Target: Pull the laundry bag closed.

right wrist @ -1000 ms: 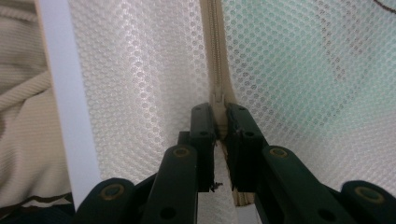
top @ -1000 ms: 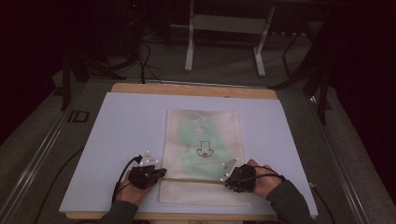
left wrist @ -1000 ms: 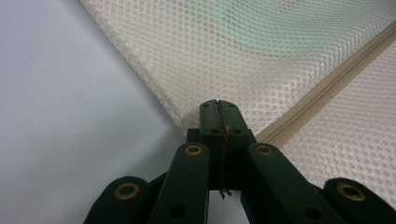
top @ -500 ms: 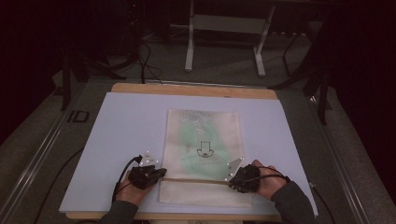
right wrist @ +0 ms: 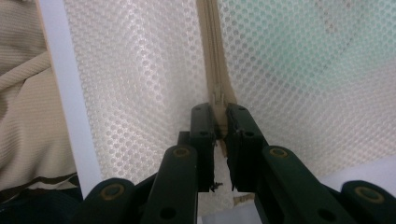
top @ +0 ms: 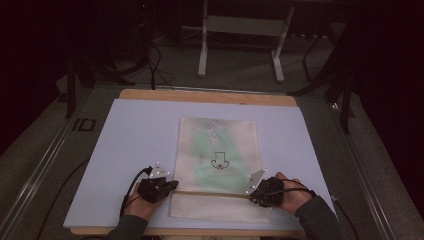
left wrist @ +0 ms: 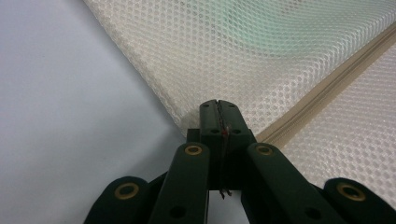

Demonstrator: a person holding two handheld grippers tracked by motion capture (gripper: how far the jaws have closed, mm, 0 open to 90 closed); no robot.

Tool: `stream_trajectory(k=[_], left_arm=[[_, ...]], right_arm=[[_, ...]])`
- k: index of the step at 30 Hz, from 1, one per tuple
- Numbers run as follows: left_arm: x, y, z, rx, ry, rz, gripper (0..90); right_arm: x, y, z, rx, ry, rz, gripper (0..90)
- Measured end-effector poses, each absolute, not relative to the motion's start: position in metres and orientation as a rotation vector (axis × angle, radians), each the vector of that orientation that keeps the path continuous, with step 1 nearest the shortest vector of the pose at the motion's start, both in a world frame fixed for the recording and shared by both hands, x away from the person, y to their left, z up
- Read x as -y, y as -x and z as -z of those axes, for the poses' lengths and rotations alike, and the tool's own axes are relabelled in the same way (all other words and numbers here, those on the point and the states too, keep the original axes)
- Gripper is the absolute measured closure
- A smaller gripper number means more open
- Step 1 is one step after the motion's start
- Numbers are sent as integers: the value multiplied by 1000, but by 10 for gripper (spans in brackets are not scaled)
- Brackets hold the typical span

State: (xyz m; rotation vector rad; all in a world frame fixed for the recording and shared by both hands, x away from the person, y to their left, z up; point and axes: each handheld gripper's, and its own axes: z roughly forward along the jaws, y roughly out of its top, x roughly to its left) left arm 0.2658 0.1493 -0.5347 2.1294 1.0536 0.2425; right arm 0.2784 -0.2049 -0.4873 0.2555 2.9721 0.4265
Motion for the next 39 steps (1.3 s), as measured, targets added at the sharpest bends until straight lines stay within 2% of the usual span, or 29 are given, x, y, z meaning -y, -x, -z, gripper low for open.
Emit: stream_trajectory(k=[26, 39], left_arm=[[-149, -266, 535, -1052, -2131, -245, 893], [-149, -266, 534, -1054, -2129, -234, 891]], right_arm=[[239, -278, 486, -2949, -370, -428, 822], [239, -281, 486, -2922, -387, -419, 822]])
